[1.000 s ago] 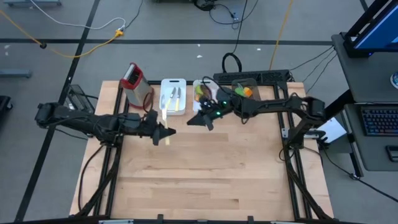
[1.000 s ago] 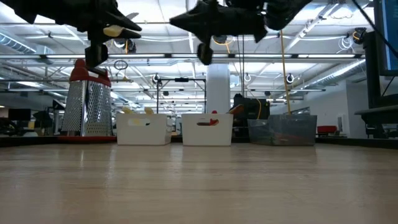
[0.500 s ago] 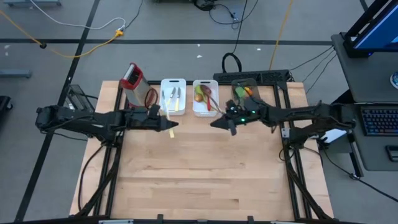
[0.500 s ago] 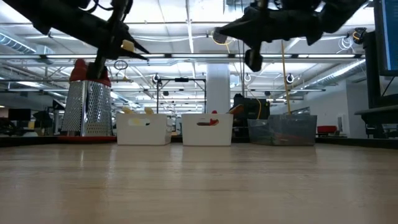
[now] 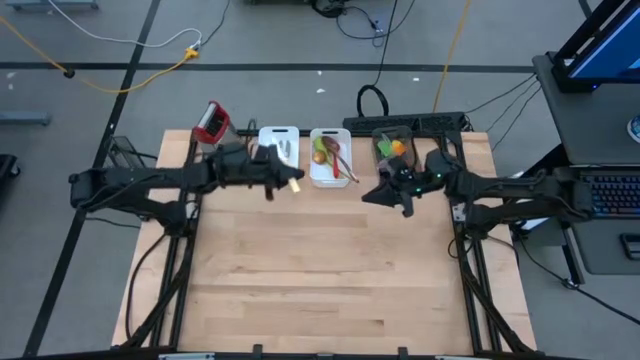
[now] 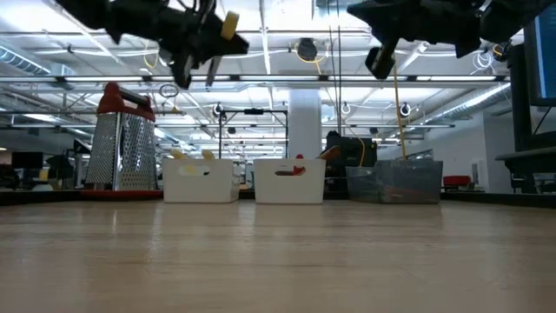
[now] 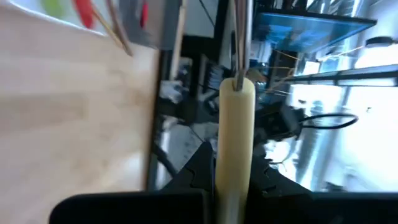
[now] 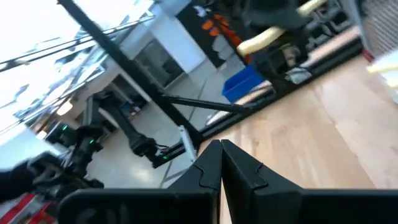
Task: Pick & Place Kitchen Items
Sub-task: Put the yellow table knife into the left white bin
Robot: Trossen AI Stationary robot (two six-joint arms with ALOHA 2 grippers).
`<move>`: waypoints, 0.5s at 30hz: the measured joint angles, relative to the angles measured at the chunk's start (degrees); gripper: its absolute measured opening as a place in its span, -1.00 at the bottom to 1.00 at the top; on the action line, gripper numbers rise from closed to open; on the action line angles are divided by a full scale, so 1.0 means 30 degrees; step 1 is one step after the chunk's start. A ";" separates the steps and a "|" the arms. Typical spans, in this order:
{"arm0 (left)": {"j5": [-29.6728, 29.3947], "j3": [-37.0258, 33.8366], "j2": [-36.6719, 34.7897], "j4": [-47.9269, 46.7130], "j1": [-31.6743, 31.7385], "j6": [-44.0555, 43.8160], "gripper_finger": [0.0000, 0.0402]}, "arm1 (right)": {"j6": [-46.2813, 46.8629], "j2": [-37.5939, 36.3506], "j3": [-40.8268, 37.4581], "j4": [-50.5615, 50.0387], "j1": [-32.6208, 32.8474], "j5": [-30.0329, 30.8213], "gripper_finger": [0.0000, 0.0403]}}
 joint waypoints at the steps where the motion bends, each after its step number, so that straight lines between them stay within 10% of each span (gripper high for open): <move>1: 0.0659 0.0575 0.0302 -0.0131 0.0378 -0.0482 -0.88 | -0.0139 -0.0167 0.0000 0.0035 -0.0093 -0.0391 -1.00; 15: 0.9591 0.3933 0.3716 -0.2459 0.4458 -0.8249 -0.88 | -0.1141 -0.1708 0.0000 0.0003 -0.0372 -0.2858 -1.00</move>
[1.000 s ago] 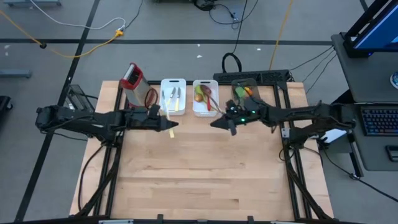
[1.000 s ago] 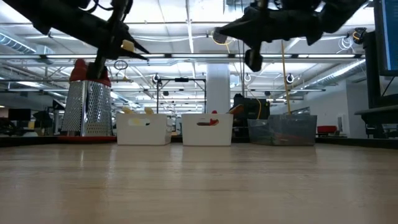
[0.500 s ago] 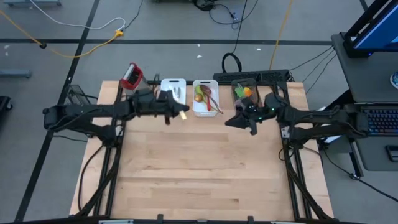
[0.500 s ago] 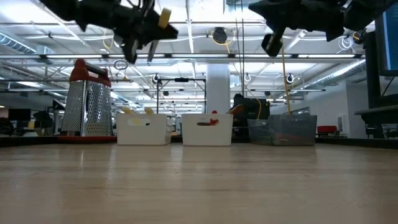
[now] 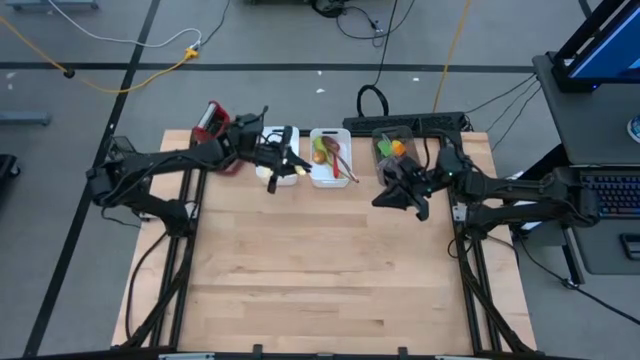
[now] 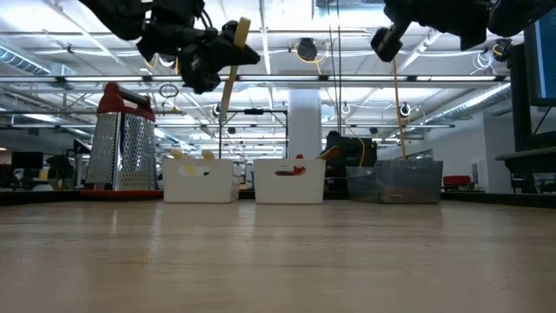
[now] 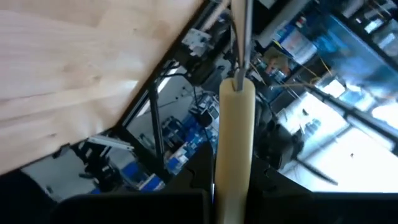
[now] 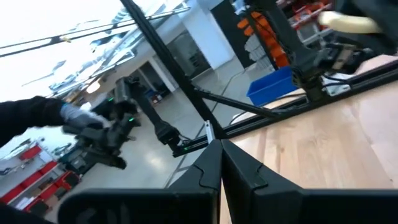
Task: Pick & Place Kitchen Items
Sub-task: Put the yellow table knife into the left white bin
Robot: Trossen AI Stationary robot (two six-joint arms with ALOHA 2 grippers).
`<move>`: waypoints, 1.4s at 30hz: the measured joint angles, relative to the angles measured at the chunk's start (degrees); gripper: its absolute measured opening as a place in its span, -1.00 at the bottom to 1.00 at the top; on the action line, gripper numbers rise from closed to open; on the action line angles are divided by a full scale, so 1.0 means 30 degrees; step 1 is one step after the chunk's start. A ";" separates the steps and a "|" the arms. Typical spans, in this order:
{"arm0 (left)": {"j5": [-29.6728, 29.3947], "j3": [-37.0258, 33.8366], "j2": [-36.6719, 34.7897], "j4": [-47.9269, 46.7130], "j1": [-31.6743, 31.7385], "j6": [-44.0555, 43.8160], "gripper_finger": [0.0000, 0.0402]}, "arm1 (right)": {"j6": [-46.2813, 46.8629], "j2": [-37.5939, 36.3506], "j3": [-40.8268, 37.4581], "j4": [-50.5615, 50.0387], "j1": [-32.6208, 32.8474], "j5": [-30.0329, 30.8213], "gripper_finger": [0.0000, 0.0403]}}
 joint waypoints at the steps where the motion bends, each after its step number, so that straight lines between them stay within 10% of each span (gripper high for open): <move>1: 0.0331 0.0000 0.0067 -0.0181 0.0279 -0.0236 -0.88 | -0.0051 -0.0085 0.0000 -0.0007 0.0000 -0.0136 -1.00; 42: 0.3681 -0.0022 0.5442 0.0356 0.3978 0.1136 -0.80 | -0.0554 -0.0332 0.0000 -0.0311 -0.0007 -0.0046 -1.00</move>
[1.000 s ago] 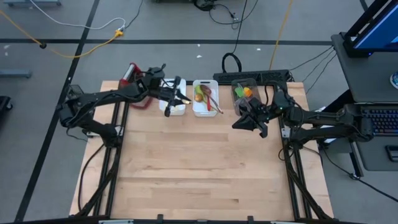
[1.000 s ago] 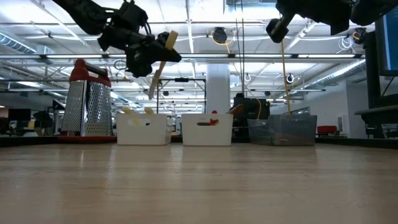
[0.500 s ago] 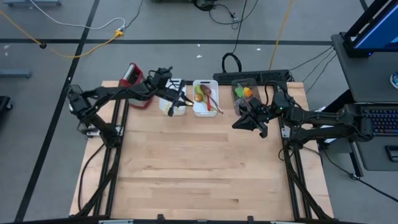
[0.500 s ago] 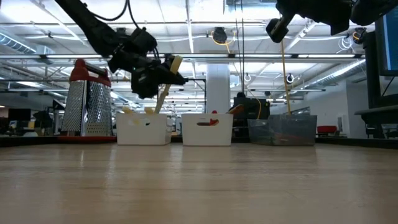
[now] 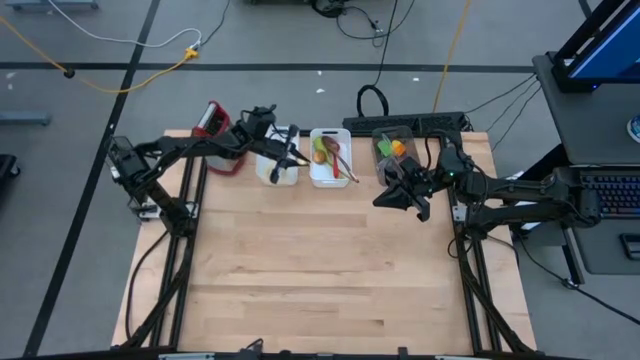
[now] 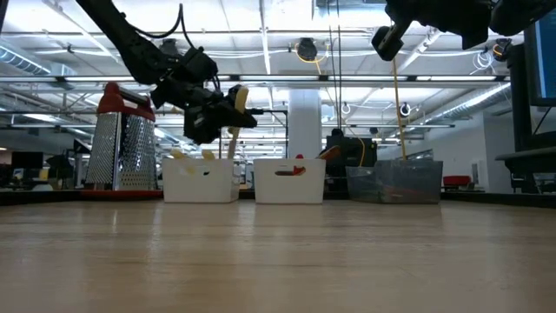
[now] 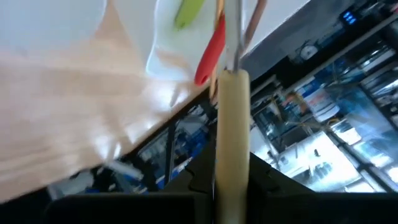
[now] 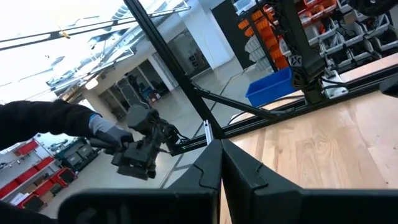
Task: Pick & Place Kitchen Items
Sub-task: Put the yellow table knife into the left white bin
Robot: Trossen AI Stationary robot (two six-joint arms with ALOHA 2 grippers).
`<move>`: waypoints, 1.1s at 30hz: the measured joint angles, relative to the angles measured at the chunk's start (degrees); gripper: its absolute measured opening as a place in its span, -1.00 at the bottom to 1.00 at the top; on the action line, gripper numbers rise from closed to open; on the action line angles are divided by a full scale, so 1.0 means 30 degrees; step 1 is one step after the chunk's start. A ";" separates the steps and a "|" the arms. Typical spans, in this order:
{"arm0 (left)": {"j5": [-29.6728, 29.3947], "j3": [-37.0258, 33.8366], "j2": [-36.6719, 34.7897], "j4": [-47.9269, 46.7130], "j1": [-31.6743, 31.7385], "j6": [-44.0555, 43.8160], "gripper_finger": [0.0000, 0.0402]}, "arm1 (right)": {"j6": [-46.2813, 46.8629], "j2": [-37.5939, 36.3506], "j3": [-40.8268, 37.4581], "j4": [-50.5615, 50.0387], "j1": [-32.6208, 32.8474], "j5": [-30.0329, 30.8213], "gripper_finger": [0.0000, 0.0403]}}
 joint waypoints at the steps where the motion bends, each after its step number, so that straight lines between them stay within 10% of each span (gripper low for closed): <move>1: -0.0245 0.0000 0.0000 -0.0046 0.0100 0.0193 -0.80 | 0.0000 0.0000 0.0000 0.0002 0.0000 0.0002 -1.00; 33: -0.2003 0.0000 0.0000 -0.1122 0.0981 0.4482 -0.76 | 0.0656 0.0000 0.0000 0.0009 -0.0007 0.0446 -1.00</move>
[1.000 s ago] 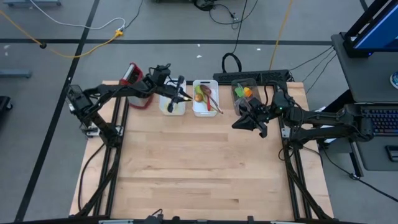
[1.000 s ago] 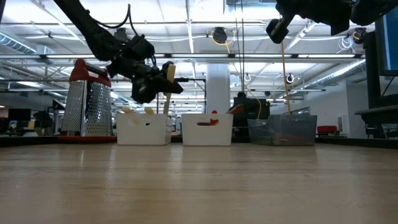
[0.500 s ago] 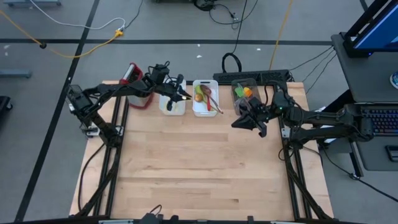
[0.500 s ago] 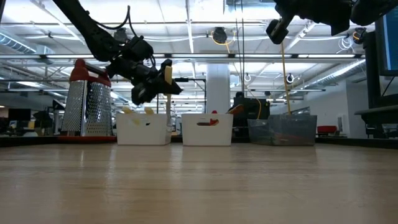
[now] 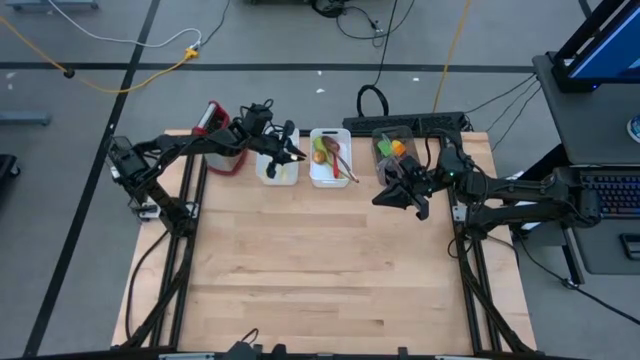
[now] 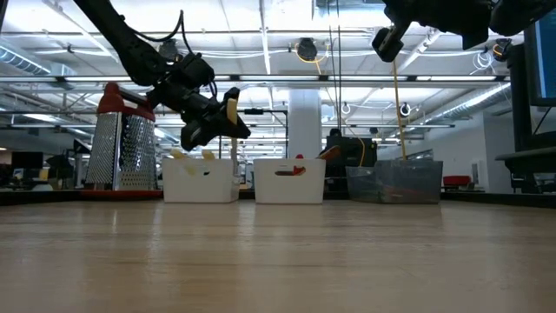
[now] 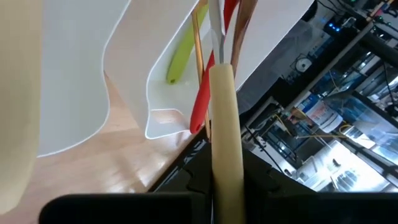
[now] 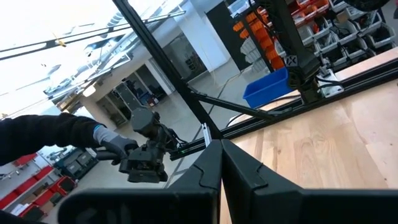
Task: Pick & Place Kitchen Items
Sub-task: Put the yellow table knife into the left white bin
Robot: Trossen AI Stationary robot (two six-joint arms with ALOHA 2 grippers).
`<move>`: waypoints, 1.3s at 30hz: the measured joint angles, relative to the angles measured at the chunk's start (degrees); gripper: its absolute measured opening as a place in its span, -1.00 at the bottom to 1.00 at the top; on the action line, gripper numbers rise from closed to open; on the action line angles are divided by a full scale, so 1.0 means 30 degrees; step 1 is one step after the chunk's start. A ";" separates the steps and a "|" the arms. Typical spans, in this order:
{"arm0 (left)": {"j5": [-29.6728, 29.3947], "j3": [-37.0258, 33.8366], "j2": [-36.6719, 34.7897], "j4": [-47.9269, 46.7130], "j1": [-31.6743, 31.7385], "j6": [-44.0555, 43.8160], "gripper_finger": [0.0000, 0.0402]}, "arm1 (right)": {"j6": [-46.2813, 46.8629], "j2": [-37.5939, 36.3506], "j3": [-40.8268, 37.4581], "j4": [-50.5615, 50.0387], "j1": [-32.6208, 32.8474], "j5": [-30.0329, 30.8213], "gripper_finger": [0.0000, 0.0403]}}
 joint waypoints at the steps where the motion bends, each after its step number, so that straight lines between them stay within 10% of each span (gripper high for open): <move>1: -0.0004 0.0000 0.0000 0.0017 -0.0007 -0.0109 -0.76 | 0.0007 0.0000 0.0000 0.0000 0.0000 0.0000 -1.00; 16: -0.0518 0.0000 0.0000 0.0034 0.0000 0.0042 -0.73 | 0.0006 0.0000 0.0007 0.0007 0.0000 0.0000 -1.00; 27: -0.0970 0.0000 0.0000 0.0104 0.0079 0.0325 -0.15 | 0.0007 0.0007 0.0007 0.0007 0.0000 0.0000 -1.00; 39: 0.3019 0.0000 0.0000 0.1561 0.0794 0.0629 -0.04 | 0.0086 0.0002 0.0007 0.0007 0.0000 -0.0007 -1.00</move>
